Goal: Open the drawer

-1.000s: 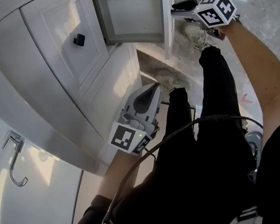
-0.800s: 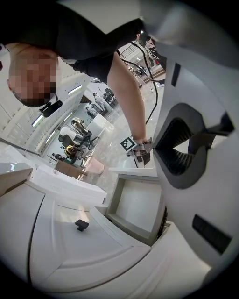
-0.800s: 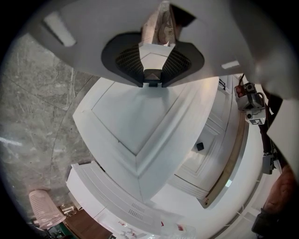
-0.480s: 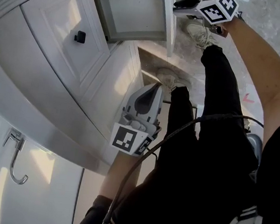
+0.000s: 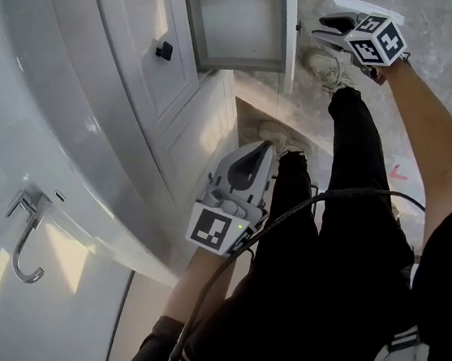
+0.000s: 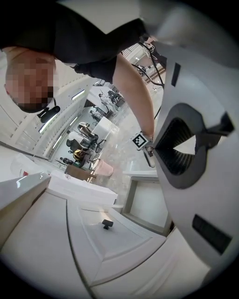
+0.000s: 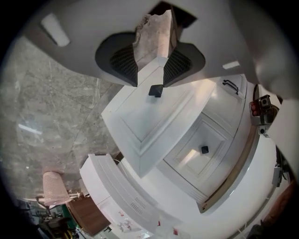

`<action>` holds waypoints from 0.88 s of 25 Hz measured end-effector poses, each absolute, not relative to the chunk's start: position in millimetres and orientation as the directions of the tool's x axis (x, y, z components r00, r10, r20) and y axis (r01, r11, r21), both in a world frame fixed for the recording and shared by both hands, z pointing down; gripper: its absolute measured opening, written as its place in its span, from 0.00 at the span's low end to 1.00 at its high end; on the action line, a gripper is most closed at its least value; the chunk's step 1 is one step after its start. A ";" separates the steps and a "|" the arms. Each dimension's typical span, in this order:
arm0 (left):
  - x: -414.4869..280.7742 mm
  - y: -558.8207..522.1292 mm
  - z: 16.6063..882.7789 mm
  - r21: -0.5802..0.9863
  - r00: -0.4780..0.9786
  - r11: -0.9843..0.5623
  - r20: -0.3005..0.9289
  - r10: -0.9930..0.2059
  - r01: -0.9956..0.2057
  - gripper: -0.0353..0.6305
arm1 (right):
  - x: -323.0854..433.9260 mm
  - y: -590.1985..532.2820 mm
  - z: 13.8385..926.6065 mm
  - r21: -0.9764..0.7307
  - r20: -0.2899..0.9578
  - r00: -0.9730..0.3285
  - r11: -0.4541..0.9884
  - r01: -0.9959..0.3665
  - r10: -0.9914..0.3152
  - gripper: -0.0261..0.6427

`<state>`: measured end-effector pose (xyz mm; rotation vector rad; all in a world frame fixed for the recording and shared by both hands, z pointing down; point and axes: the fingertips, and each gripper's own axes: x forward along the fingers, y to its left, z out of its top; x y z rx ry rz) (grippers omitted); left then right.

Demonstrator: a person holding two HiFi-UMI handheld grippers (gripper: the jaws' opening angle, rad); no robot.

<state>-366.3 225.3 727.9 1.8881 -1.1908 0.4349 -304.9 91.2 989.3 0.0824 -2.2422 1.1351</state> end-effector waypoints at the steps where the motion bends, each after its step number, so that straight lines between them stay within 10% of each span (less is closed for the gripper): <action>1: -368.5 223.6 720.6 0.463 0.484 -0.196 0.656 -0.579 -0.864 0.06 | -299.6 83.2 981.8 -0.701 0.555 -0.812 0.628 -0.339 0.182 0.25; 22: -362.3 133.8 520.3 0.204 0.403 -0.363 0.650 -0.645 -0.909 0.06 | -253.6 13.0 618.0 -0.561 0.440 -0.886 0.726 -0.397 -0.144 0.04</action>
